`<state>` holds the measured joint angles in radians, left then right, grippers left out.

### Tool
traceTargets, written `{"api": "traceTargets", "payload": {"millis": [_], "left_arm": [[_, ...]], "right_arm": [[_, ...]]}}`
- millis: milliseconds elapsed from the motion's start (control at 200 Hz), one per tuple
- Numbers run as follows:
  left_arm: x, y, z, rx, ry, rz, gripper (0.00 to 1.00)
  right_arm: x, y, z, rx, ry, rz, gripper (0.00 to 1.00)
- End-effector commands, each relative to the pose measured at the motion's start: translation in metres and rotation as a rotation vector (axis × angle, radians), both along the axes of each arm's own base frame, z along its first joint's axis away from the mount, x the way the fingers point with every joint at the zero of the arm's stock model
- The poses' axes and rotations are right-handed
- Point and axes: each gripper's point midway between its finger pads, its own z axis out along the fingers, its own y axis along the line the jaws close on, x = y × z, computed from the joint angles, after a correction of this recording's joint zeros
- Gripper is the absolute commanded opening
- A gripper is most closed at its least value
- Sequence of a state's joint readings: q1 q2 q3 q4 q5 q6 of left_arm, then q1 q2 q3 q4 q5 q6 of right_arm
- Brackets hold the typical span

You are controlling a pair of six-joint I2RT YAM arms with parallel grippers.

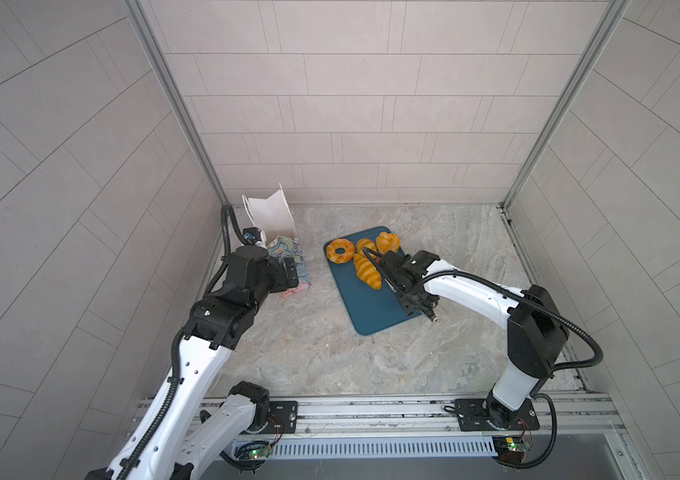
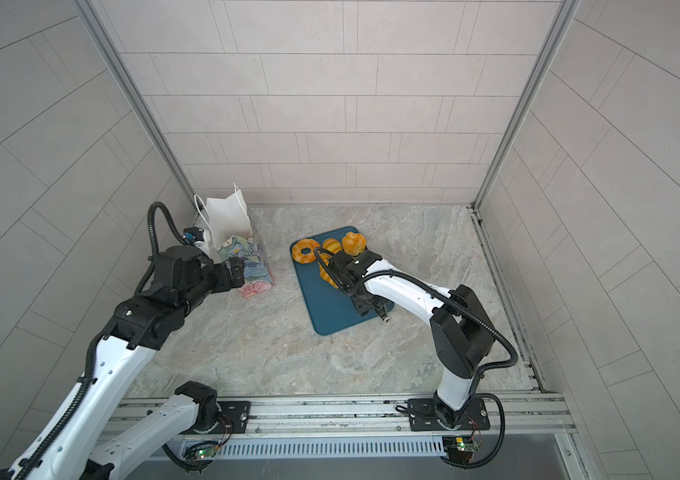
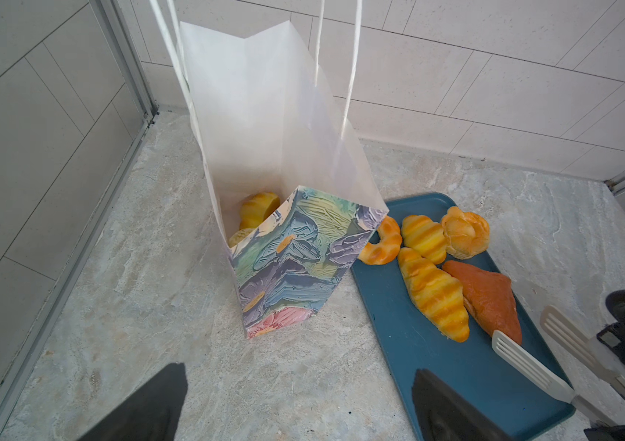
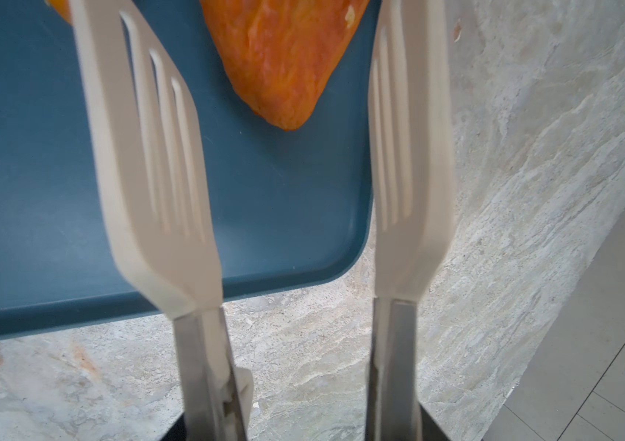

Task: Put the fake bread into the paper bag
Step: 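Lower the open right tongs around the orange loaf and close them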

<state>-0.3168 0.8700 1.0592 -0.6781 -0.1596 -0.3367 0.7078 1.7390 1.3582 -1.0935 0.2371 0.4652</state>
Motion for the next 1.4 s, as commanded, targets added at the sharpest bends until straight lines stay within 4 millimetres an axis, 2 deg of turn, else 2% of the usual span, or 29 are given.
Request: {"api": "traceTargets", "payload": {"millis": [0, 365, 530, 646, 741, 941, 1206, 1391], "left_arm": [[-0.001, 0.004, -0.001, 0.028, -0.01, 0.011, 1.0], [-0.006, 0.009, -0.001, 0.049, -0.015, 0.022, 1.0], [-0.007, 0.011, -0.002, 0.056, -0.017, 0.027, 1.0], [-0.009, 0.012, -0.001, 0.06, -0.017, 0.029, 1.0], [-0.011, 0.015, 0.0, 0.062, -0.02, 0.037, 1.0], [-0.014, 0.017, 0.001, 0.064, -0.027, 0.044, 1.0], [-0.015, 0.017, 0.005, 0.058, -0.037, 0.046, 1.0], [-0.016, 0.019, 0.008, 0.038, -0.055, 0.062, 1.0]], "right_arm": [[0.006, -0.004, -0.002, -0.037, -0.025, -0.043, 0.61], [0.021, 0.006, -0.015, -0.055, -0.025, -0.066, 0.62], [0.025, 0.008, -0.019, -0.067, -0.017, -0.063, 0.59], [0.027, 0.008, -0.022, -0.084, -0.009, -0.052, 0.55], [0.027, 0.007, -0.023, -0.09, 0.003, -0.042, 0.48], [0.022, 0.001, -0.025, -0.095, 0.041, -0.024, 0.38], [0.012, 0.0, -0.013, -0.044, 0.043, -0.004, 0.24], [0.009, 0.004, 0.004, 0.044, 0.017, 0.01, 0.21]]}}
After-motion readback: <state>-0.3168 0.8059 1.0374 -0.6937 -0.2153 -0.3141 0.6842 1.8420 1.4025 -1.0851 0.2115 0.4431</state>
